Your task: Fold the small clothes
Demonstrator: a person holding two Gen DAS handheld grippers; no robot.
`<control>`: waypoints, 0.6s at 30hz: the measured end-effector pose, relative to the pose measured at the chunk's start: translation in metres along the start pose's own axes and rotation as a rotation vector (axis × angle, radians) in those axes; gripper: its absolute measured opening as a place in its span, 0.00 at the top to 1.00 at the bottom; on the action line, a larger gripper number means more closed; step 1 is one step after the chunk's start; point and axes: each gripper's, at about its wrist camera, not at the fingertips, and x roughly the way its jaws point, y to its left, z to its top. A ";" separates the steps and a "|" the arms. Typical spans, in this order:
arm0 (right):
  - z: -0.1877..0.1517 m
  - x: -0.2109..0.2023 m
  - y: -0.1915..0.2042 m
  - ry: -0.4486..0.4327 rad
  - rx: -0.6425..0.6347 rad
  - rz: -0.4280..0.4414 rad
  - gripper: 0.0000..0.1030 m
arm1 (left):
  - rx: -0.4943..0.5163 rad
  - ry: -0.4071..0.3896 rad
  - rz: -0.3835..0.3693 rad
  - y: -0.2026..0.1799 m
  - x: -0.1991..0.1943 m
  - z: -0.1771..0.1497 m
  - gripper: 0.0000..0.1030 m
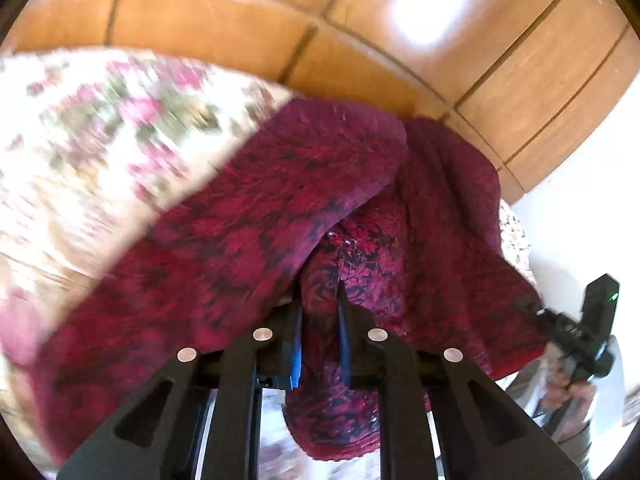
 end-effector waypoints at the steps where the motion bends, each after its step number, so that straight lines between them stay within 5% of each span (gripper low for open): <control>1: -0.002 -0.002 0.008 0.003 -0.019 0.021 0.81 | 0.004 -0.009 0.010 0.005 -0.007 -0.003 0.89; 5: -0.027 0.002 0.034 0.062 -0.119 0.031 0.81 | -0.009 -0.008 0.050 0.032 -0.037 -0.026 0.89; 9: -0.051 0.011 0.019 0.134 -0.167 -0.147 0.82 | -0.040 0.037 0.042 0.033 -0.050 -0.077 0.89; 13: -0.058 0.016 -0.006 0.159 -0.101 -0.226 0.81 | 0.027 0.076 0.079 0.010 -0.030 -0.099 0.81; 18: -0.055 0.020 0.005 0.137 -0.105 -0.262 0.50 | 0.019 -0.018 0.192 0.025 -0.054 -0.093 0.61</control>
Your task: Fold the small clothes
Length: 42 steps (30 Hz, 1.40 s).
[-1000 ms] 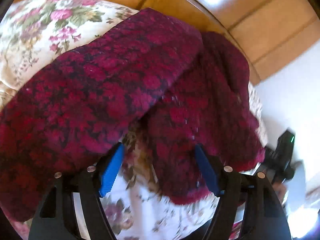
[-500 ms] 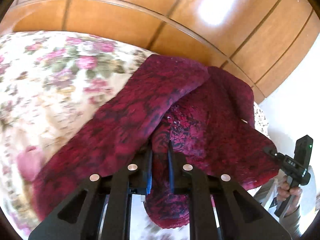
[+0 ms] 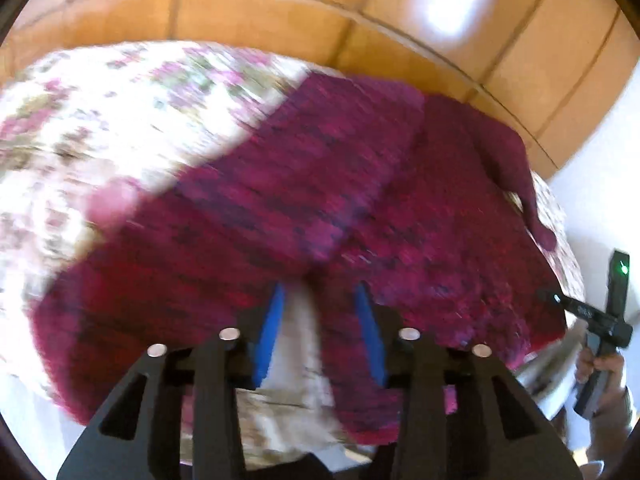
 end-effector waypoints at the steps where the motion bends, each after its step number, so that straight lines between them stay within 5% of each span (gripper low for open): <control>1: -0.001 -0.005 0.000 -0.022 0.003 -0.018 0.47 | 0.002 -0.018 0.030 0.007 -0.007 0.001 0.55; 4: 0.006 -0.018 0.011 -0.094 -0.014 -0.036 0.40 | 0.005 -0.065 0.126 0.032 -0.028 -0.007 0.41; 8: 0.022 -0.012 0.036 -0.113 -0.071 0.042 0.38 | 0.038 -0.051 0.161 0.046 -0.036 -0.023 0.33; 12: 0.027 0.010 0.067 -0.070 -0.075 0.171 0.37 | 0.224 -0.044 0.235 0.027 -0.015 -0.035 0.28; 15: 0.026 0.028 0.092 -0.026 -0.094 0.231 0.37 | 0.316 -0.029 0.278 0.020 0.001 -0.038 0.47; 17: 0.024 0.041 0.112 0.005 -0.118 0.254 0.37 | 0.374 -0.036 0.274 0.015 0.002 -0.037 0.83; 19: 0.022 0.049 0.129 0.029 -0.144 0.274 0.37 | 0.390 -0.046 0.269 0.013 -0.004 -0.030 0.90; 24: 0.044 0.067 0.156 0.031 -0.194 0.315 0.36 | 0.165 -0.171 0.132 0.041 -0.058 0.031 0.92; 29: 0.067 0.093 0.172 0.036 -0.212 0.330 0.37 | -0.003 -0.278 0.092 0.081 -0.079 0.103 0.92; 35: 0.102 0.118 0.189 0.021 -0.201 0.317 0.38 | -0.195 -0.310 0.155 0.148 -0.062 0.206 0.92; 41: 0.115 0.131 0.188 0.025 -0.172 0.300 0.37 | -0.338 -0.198 0.183 0.204 -0.009 0.284 0.87; 42: 0.115 0.133 0.187 0.027 -0.170 0.298 0.37 | -0.384 -0.216 0.236 0.215 -0.007 0.292 0.87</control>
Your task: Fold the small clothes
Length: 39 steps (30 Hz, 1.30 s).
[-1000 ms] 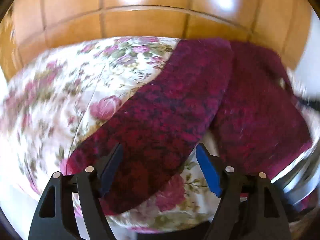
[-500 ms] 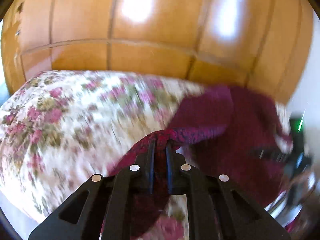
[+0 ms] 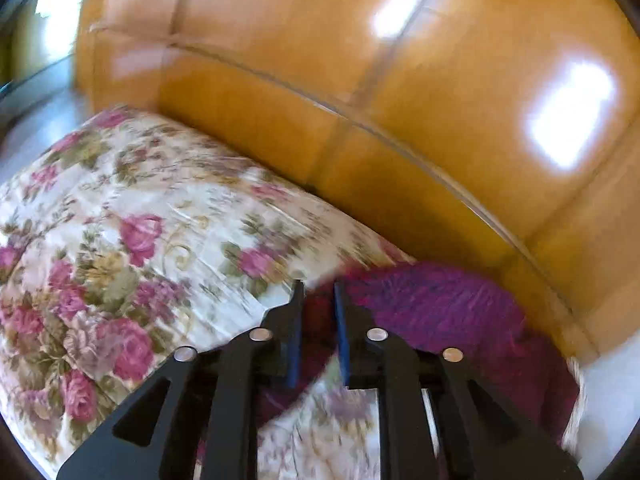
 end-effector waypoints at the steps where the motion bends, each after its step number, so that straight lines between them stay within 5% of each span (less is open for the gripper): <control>1: -0.001 0.001 0.000 0.001 -0.002 -0.005 0.38 | -0.013 -0.019 0.035 0.005 0.003 0.008 0.80; 4: -0.002 0.006 0.003 0.001 -0.012 -0.016 0.38 | -0.095 -0.078 0.095 0.032 0.001 0.022 0.44; 6: -0.006 0.008 0.004 -0.005 -0.018 -0.021 0.37 | -0.177 -0.110 0.103 0.061 -0.007 0.020 0.35; 13: -0.018 0.015 0.009 -0.031 -0.044 -0.051 0.34 | -0.300 -0.003 0.101 0.129 0.015 -0.021 0.32; 18: -0.020 0.018 0.016 -0.039 -0.069 -0.082 0.29 | -0.363 0.034 0.036 0.131 0.051 -0.031 0.29; 22: -0.022 0.021 0.018 -0.041 -0.084 -0.090 0.25 | -0.389 0.031 0.058 0.128 0.080 -0.023 0.28; 24: -0.023 0.022 0.018 -0.040 -0.089 -0.093 0.23 | -0.389 0.046 0.073 0.126 0.093 -0.020 0.42; 25: -0.023 0.023 0.019 -0.040 -0.092 -0.093 0.22 | -0.365 0.058 0.073 0.125 0.099 -0.019 0.75; 27: -0.023 0.024 0.020 -0.039 -0.099 -0.097 0.20 | -0.306 0.037 0.094 0.118 0.097 -0.019 0.90; 32: -0.024 0.024 0.020 -0.045 -0.101 -0.095 0.19 | -0.237 -0.103 0.101 0.111 0.045 -0.030 0.91; 36: -0.024 0.025 0.021 -0.042 -0.112 -0.097 0.18 | -0.267 -0.020 0.210 0.134 0.056 -0.049 0.91; 39: -0.023 0.022 0.020 -0.043 -0.106 -0.088 0.18 | -0.203 0.002 0.292 0.119 0.060 -0.057 0.86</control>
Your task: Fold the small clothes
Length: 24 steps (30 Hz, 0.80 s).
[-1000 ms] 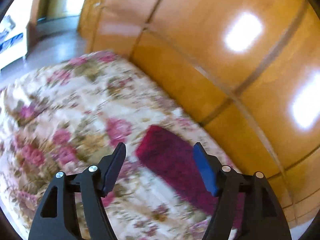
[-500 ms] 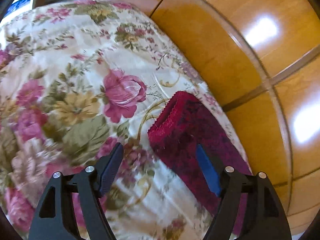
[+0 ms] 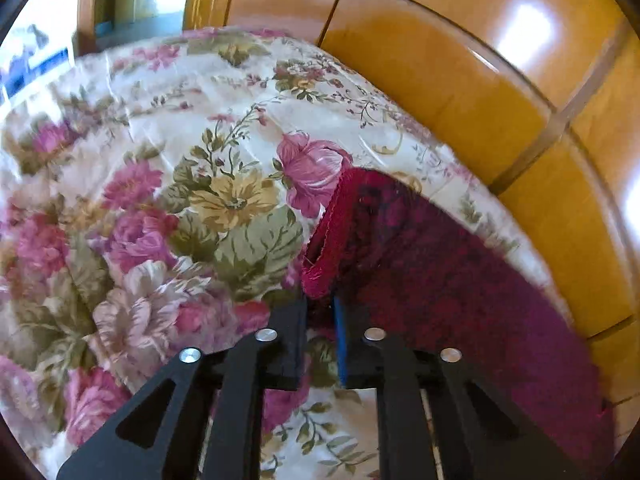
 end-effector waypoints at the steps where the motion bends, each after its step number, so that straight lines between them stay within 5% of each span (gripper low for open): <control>1: 0.000 -0.001 0.000 0.000 0.003 0.003 0.18 | 0.013 -0.002 0.005 -0.008 -0.009 -0.003 0.84; 4: 0.000 -0.010 -0.005 -0.001 0.027 0.018 0.19 | 0.029 -0.021 -0.078 -0.024 -0.042 -0.013 0.47; 5: -0.001 -0.016 -0.008 -0.002 0.034 0.020 0.19 | 0.048 -0.032 -0.122 -0.030 -0.055 -0.020 0.44; 8: -0.006 -0.039 -0.023 -0.027 0.065 0.002 0.19 | 0.147 0.026 -0.300 -0.051 -0.088 -0.058 0.44; 11: -0.018 -0.072 -0.056 -0.061 0.128 -0.060 0.19 | 0.257 0.164 -0.497 -0.074 -0.114 -0.117 0.44; 15: -0.047 -0.122 -0.113 -0.093 0.245 -0.167 0.19 | 0.374 0.309 -0.648 -0.094 -0.137 -0.194 0.44; 21: -0.114 -0.175 -0.177 -0.047 0.387 -0.280 0.19 | 0.450 0.495 -0.768 -0.091 -0.163 -0.282 0.44; 24: -0.148 -0.180 -0.184 0.015 0.430 -0.244 0.19 | 0.468 0.520 -0.774 -0.086 -0.170 -0.304 0.44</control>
